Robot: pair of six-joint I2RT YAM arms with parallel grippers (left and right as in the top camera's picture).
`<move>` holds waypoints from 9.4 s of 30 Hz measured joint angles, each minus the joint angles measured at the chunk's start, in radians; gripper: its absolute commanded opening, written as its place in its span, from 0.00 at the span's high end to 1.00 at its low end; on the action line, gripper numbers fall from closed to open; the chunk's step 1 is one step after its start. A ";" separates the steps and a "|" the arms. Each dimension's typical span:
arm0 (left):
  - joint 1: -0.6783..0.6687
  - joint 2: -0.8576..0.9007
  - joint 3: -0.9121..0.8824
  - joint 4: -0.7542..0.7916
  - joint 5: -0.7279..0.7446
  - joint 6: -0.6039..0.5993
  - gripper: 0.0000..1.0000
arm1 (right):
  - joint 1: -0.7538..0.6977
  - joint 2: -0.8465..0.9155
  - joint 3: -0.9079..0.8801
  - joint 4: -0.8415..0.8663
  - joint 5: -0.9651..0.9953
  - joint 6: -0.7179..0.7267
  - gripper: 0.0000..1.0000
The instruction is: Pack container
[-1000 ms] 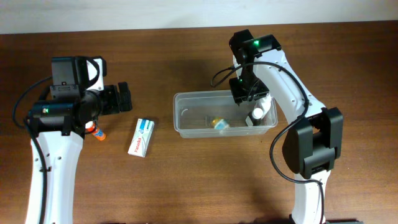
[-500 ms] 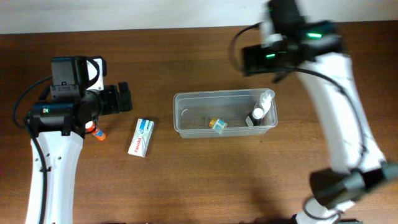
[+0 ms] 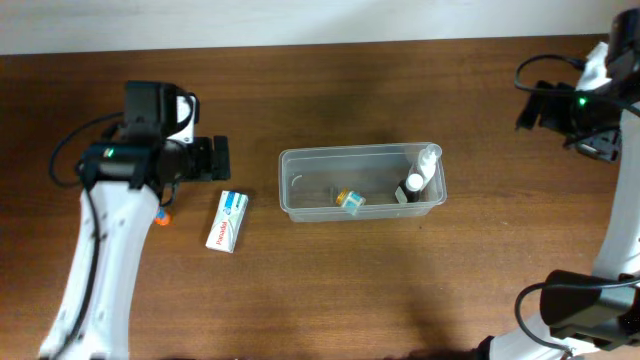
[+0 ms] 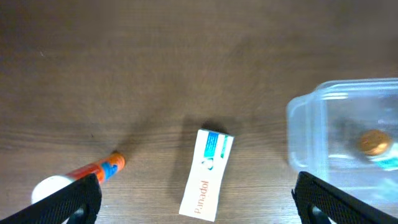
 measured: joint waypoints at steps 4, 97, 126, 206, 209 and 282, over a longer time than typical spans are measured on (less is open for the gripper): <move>0.000 0.137 0.000 0.005 -0.014 0.000 0.01 | -0.008 0.000 -0.055 0.001 -0.004 -0.016 0.02; -0.515 0.473 0.471 -0.142 -0.017 0.495 0.71 | -0.008 0.003 -0.179 0.059 0.005 -0.035 0.02; -0.589 0.655 0.468 -0.163 -0.029 0.548 0.01 | -0.008 0.003 -0.179 0.059 0.005 -0.035 0.02; 0.294 0.404 0.110 -0.231 0.009 0.027 0.60 | -0.008 0.003 -0.179 0.055 0.005 -0.039 0.02; 0.294 0.404 0.110 -0.231 0.009 0.027 0.64 | -0.008 0.003 -0.179 0.055 0.005 -0.038 0.02; -0.557 0.839 1.113 -0.407 0.179 0.151 1.00 | -0.008 0.003 -0.179 0.052 0.013 -0.045 0.02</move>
